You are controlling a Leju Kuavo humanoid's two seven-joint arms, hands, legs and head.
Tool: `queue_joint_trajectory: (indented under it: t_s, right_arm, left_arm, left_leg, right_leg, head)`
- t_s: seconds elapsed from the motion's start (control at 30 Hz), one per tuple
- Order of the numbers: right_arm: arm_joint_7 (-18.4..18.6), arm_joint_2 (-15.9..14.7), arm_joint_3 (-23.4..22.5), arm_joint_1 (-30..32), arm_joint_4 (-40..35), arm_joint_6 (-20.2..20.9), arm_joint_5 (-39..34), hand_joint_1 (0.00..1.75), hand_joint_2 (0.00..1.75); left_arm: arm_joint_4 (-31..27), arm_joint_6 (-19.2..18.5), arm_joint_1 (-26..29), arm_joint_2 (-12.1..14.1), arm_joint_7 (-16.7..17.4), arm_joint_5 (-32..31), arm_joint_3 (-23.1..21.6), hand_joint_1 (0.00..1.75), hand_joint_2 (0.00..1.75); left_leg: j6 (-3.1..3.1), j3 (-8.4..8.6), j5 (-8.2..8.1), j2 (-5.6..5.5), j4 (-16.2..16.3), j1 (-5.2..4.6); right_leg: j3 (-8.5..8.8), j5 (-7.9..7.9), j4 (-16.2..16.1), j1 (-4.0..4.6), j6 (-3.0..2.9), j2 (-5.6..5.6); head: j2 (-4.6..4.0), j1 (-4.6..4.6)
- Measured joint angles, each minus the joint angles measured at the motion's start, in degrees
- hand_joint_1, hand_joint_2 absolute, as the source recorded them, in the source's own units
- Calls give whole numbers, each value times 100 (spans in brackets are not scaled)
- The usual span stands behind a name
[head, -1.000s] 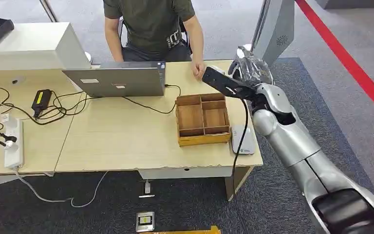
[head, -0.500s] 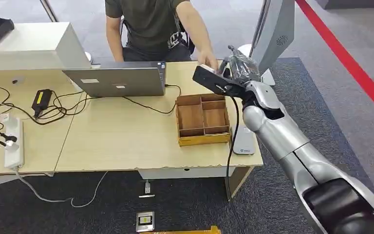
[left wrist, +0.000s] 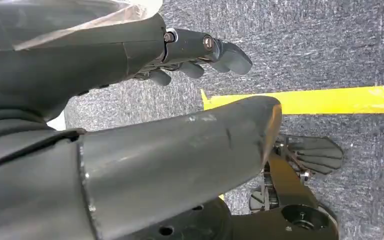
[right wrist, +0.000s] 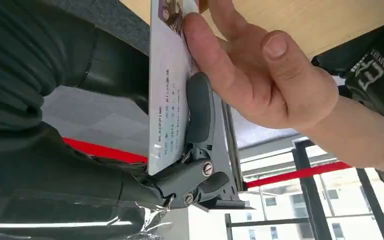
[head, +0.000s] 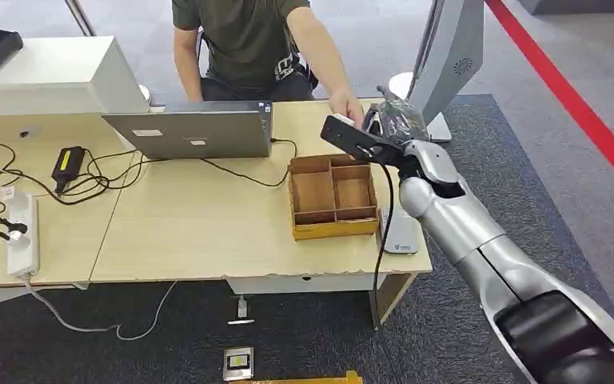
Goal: Pass the card to the sensor for recognition and then transmit it.
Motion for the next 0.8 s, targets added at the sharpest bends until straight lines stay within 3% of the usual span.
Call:
queue_joint_trajectory:
  t_s: [0.17, 0.2, 0.37, 0.47, 0.8]
  right_arm:
    - [-18, 17, 35, -31, 111, -13, 6, 175, 175]
    - [-33, 26, 37, -36, 137, -41, 0, 0, 0]
    - [-35, 35, 42, -49, 251, -391, -37, 0, 0]
    - [-28, 9, 42, -46, 297, -547, -48, 0, 0]
    - [107, -221, -63, 77, 120, -719, -195, 0, 0]
  left_arm:
    - [-2, -4, 0, -7, 37, -22, 0, 0, 0]
    - [-2, -4, -1, -9, 131, -68, 0, 0, 0]
    - [0, 26, -1, -17, 770, -326, -61, 0, 0]
    - [0, 55, -2, -9, 907, -306, -90, 0, 0]
    - [0, 118, 2, -4, 754, -302, -96, 0, 0]
  left_leg:
    - [0, 0, 0, 0, 0, 0]
    - [0, 0, 0, 0, 0, 0]
    - [0, 1, 0, 1, 0, 0]
    - [0, 2, 0, 1, 1, 0]
    - [0, 3, 0, 2, 1, 0]
  right_leg:
    - [0, 0, 0, 0, 0, 0]
    - [0, 0, 0, 0, 0, 0]
    - [-1, 0, 0, 0, 0, 0]
    - [-2, 0, -1, 0, 0, 0]
    - [-2, 1, -1, 0, -2, 0]
  head:
    - [0, 0]
    - [0, 0]
    - [0, 0]
    - [0, 0]
    - [0, 0]
